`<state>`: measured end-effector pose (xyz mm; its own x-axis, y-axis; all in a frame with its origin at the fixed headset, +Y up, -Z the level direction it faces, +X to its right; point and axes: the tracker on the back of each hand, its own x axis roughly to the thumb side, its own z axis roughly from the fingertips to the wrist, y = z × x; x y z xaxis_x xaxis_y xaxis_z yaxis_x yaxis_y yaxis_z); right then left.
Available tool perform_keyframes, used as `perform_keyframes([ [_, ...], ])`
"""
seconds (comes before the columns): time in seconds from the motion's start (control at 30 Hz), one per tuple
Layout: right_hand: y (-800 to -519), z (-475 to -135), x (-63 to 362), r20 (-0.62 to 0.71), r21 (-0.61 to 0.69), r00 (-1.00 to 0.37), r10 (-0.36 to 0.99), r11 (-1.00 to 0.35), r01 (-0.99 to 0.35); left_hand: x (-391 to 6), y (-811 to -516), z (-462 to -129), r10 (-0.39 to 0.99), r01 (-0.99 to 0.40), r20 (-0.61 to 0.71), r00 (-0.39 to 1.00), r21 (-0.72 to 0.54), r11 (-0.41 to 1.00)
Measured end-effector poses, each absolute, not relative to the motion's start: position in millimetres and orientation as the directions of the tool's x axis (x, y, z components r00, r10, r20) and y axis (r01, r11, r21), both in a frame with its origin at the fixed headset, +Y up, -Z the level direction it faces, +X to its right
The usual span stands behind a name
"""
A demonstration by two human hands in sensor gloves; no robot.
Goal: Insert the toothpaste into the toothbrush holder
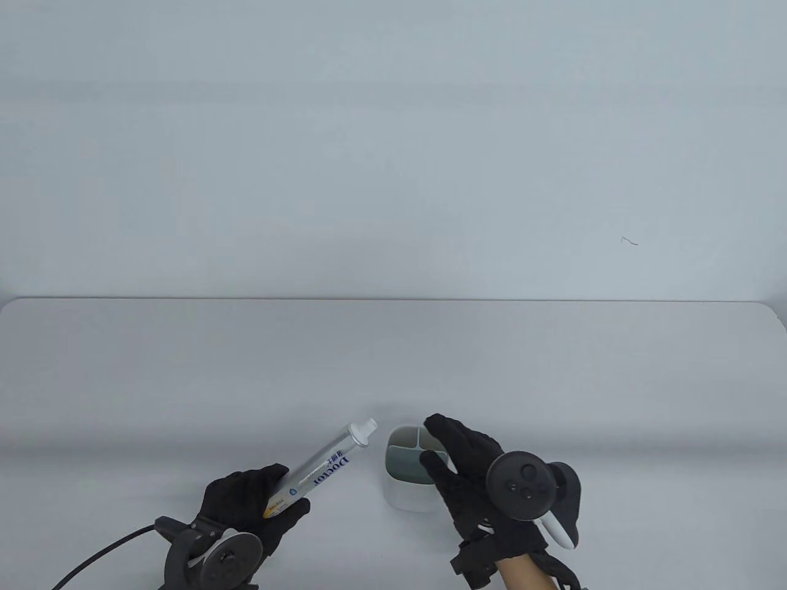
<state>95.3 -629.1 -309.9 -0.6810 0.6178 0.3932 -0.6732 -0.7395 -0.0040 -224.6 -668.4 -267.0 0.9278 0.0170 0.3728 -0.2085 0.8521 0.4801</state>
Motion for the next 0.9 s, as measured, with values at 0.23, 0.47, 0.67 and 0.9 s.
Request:
perform_keyframes([
  [0.23, -648.9, -299.3, 60.9, 0.516, 0.212, -0.484, 0.707, -0.653, -0.727, -203.4, -666.5, -254.4, -0.095, -0.18, 0.457, 0.884, 0.522, 0.834],
  [0.47, -672.7, -302.8, 46.9, 0.383, 0.44, -0.196, 0.903, -0.365, -0.82, -193.2, -670.6, -251.4, -0.155, -0.143, 0.482, 0.862, 0.525, 0.839],
  [0.67, -676.9, -300.8, 46.1, 0.387, 0.448, -0.161, 0.908, -0.338, -0.828, -185.2, -678.9, -252.2, -0.174, -0.124, 0.514, 0.84, 0.493, 0.861],
  [0.9, -669.3, -298.6, 46.5, 0.446, 0.423, -0.21, 0.87, -0.411, -0.808, -181.2, -681.2, -252.5, -0.196, -0.103, 0.518, 0.833, 0.493, 0.864],
])
